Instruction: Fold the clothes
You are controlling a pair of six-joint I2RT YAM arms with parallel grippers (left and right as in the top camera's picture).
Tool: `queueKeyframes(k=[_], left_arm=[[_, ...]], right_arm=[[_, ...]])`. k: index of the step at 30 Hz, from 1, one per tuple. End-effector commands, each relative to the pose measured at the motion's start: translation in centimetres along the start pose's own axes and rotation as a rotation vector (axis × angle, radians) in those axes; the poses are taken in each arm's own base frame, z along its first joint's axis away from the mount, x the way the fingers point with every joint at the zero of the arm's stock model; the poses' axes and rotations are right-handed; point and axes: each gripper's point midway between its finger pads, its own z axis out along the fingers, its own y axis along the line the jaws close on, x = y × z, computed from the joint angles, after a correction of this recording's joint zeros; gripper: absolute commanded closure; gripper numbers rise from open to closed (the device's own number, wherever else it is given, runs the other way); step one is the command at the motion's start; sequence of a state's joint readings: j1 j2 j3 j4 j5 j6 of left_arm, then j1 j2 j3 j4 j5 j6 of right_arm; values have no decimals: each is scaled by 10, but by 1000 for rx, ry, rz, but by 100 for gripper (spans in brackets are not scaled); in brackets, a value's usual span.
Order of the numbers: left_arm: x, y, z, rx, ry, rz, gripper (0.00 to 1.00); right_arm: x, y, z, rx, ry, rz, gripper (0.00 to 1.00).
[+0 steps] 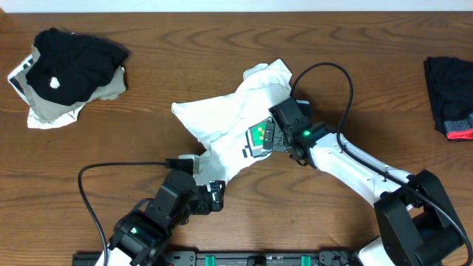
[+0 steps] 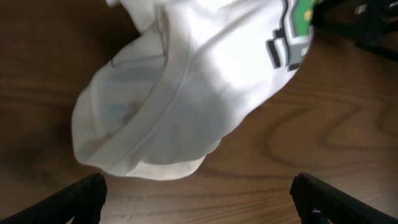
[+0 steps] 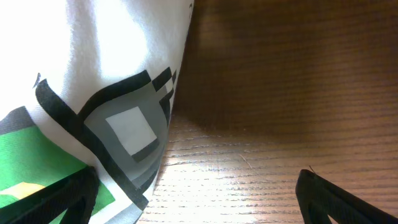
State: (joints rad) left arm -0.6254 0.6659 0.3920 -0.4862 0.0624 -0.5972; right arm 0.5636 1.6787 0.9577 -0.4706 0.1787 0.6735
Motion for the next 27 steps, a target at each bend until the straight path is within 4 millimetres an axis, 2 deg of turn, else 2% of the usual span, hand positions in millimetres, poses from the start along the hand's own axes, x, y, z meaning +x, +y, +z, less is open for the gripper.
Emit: queueKeyframes(k=[1, 21, 27], left_arm=[[-19, 1, -10, -65, -82, 45, 3], [-19, 3, -10, -76, -85, 47, 2], [-14, -2, -10, -43, -58, 48, 2]], right_arm=[[-3, -7, 2, 28, -14, 19, 1], [-1, -8, 1, 34, -9, 17, 1], [-2, -9, 1, 39, -12, 17, 1]])
